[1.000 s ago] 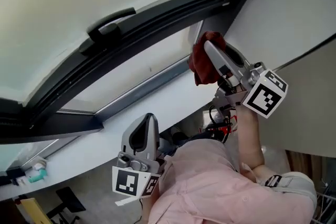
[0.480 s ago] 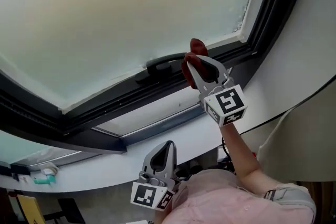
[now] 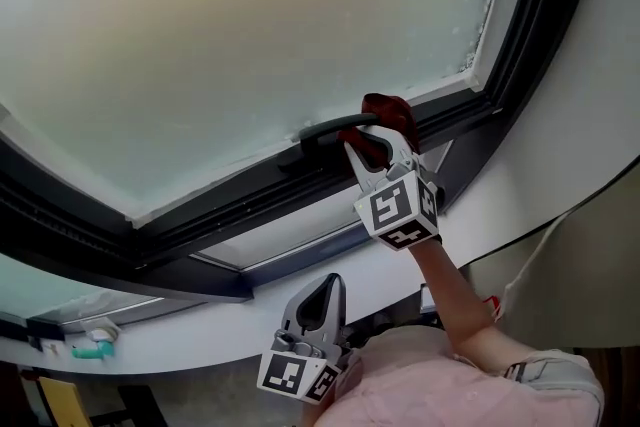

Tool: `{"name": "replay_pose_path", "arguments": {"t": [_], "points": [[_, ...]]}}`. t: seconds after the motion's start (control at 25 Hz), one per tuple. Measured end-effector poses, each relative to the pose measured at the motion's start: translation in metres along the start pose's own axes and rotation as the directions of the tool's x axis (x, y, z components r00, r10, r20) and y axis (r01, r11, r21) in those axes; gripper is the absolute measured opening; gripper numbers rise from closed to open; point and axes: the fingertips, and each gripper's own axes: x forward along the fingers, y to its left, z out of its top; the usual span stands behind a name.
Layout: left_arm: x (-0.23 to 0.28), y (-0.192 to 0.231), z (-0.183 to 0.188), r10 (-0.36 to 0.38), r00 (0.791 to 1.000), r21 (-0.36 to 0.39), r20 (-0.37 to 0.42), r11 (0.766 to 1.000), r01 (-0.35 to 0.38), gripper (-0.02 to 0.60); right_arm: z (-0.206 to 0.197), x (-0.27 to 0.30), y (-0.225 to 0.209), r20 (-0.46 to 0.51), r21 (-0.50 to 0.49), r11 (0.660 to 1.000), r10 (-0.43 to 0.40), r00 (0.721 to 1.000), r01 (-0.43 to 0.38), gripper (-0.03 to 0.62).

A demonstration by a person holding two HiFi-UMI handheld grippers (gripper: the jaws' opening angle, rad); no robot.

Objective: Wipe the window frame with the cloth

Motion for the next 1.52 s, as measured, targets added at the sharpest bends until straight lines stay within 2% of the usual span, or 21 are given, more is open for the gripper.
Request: {"name": "replay_pose_path", "arguments": {"t": [0.2, 0.32, 0.4, 0.48, 0.6, 0.72, 1.0, 1.2, 1.52], "points": [[0.0, 0.01, 0.007, 0.009, 1.0, 0.009, 0.013, 1.0, -0.01, -0.003, -0.002, 0.003, -0.004, -0.069, 0.024, 1.0, -0.011, 0.998, 0.013, 0.058], [0.002, 0.012, 0.007, 0.007, 1.0, 0.007, 0.013, 1.0, -0.007, -0.003, -0.01, 0.0, -0.009, -0.105, 0.116, 0.993, -0.009, 0.994, 0.021, 0.06], [0.002, 0.014, 0.008, 0.01, 1.0, 0.007, 0.014, 1.0, -0.01, -0.003, -0.013, 0.001, -0.013, -0.094, 0.191, 0.981, 0.005, 0.996, 0.013, 0.06], [0.003, 0.016, 0.01, 0.013, 1.0, 0.008, 0.018, 1.0, -0.013, -0.003, -0.015, 0.001, -0.016, -0.089, 0.221, 0.975, 0.01, 0.996, 0.01, 0.06], [0.005, 0.018, 0.013, 0.012, 0.999, 0.018, 0.033, 1.0, -0.013, -0.003, -0.021, 0.001, -0.028, -0.096, 0.22, 0.975, 0.001, 0.995, 0.02, 0.06], [0.007, 0.023, 0.013, 0.016, 0.999, 0.017, 0.032, 1.0, -0.016, -0.003, -0.023, 0.005, -0.031, -0.102, 0.233, 0.972, 0.031, 0.994, -0.006, 0.06], [0.008, 0.019, 0.008, -0.009, 1.0, 0.0, 0.017, 1.0, 0.009, -0.003, -0.024, 0.023, -0.038, -0.222, 0.139, 0.99, 0.035, 0.974, -0.004, 0.06], [0.011, 0.018, 0.006, -0.021, 1.0, -0.007, 0.01, 1.0, 0.021, -0.003, -0.026, 0.022, -0.038, -0.191, 0.182, 0.98, 0.113, 0.975, -0.078, 0.061], [0.014, 0.016, 0.007, -0.033, 0.999, -0.005, 0.009, 0.999, 0.033, -0.003, -0.038, 0.018, -0.058, -0.197, 0.191, 0.981, 0.084, 0.977, -0.046, 0.061]]}}
